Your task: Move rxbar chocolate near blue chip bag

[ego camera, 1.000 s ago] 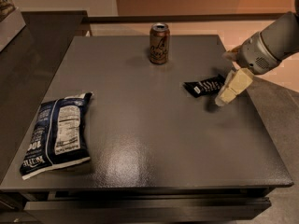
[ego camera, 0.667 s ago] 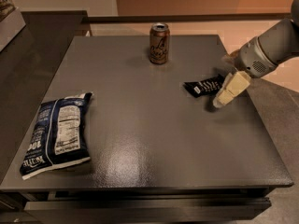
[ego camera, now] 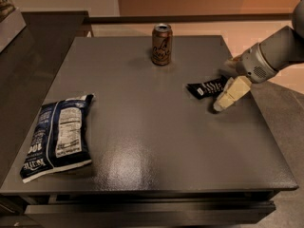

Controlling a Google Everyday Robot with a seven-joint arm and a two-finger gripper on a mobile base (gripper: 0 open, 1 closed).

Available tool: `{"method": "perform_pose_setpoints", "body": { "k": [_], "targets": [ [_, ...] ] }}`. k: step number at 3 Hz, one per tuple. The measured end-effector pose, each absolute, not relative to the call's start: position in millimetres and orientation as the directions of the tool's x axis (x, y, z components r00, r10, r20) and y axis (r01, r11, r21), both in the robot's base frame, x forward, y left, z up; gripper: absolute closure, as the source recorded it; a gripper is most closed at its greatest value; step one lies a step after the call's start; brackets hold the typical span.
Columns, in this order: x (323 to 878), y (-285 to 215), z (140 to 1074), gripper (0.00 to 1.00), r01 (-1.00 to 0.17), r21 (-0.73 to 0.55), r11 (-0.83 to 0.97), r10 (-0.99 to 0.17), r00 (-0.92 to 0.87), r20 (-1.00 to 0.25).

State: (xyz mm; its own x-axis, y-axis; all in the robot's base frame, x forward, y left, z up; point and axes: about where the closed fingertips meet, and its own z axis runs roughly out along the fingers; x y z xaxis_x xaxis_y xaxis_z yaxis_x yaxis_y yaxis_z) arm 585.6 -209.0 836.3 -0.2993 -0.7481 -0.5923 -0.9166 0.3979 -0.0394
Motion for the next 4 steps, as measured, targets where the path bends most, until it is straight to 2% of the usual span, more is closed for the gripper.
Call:
{"method": "perform_pose_setpoints", "body": {
  "k": [2, 4],
  "targets": [
    [588.3, -209.2, 831.0, 0.03, -0.913, -0.033, 0.407, -0.742, -0.310, -0.595],
    [589.6, -211.9, 828.4, 0.42, -0.909, -0.012, 0.418, -0.725, -0.326, -0.607]
  ]
}}
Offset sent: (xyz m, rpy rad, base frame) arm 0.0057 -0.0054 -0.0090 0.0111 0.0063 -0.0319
